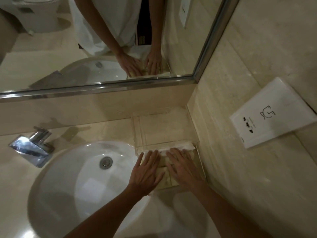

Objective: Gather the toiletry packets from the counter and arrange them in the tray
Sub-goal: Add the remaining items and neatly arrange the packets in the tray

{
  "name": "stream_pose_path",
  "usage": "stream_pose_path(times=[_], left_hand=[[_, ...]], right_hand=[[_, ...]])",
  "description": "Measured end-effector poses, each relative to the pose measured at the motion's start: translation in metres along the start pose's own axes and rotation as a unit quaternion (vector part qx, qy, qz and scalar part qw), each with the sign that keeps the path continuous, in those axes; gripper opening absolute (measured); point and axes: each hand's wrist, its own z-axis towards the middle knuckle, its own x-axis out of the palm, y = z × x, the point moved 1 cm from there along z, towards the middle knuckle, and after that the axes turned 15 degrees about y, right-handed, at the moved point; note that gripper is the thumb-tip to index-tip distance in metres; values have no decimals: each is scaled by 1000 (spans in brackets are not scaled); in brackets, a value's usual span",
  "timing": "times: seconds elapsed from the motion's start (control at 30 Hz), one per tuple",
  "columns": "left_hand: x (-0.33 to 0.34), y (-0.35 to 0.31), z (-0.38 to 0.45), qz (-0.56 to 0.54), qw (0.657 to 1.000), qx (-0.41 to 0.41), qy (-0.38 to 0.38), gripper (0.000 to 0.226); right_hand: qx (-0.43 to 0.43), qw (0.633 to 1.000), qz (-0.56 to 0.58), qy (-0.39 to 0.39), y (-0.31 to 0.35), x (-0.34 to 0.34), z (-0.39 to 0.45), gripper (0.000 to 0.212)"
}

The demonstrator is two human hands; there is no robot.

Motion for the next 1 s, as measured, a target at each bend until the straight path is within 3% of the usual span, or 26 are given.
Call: stream_pose_path(times=[0.23, 0.37, 0.57, 0.67, 0.83, 1.0], left_hand=[[5, -6, -12, -18, 999, 4, -37, 71], [21, -25, -18, 3, 998, 57, -14, 61], [31, -23, -17, 10, 998, 54, 7, 55], [28, -22, -20, 2, 999, 53, 7, 54], [28, -11, -41, -34, 999, -9, -20, 60], [40, -2, -59, -31, 999, -11, -5, 71]], right_hand=[[-3, 999, 32, -8, -13, 8, -31, 50], [-13, 999, -19, 46, -7, 16, -39, 50], [15, 995, -31, 91, -13, 25, -42, 51], [10, 997, -19, 74, -13, 19, -46, 54], [118, 992, 50, 1, -18, 11, -62, 56], [116, 992, 53, 18, -10, 24, -81, 65]])
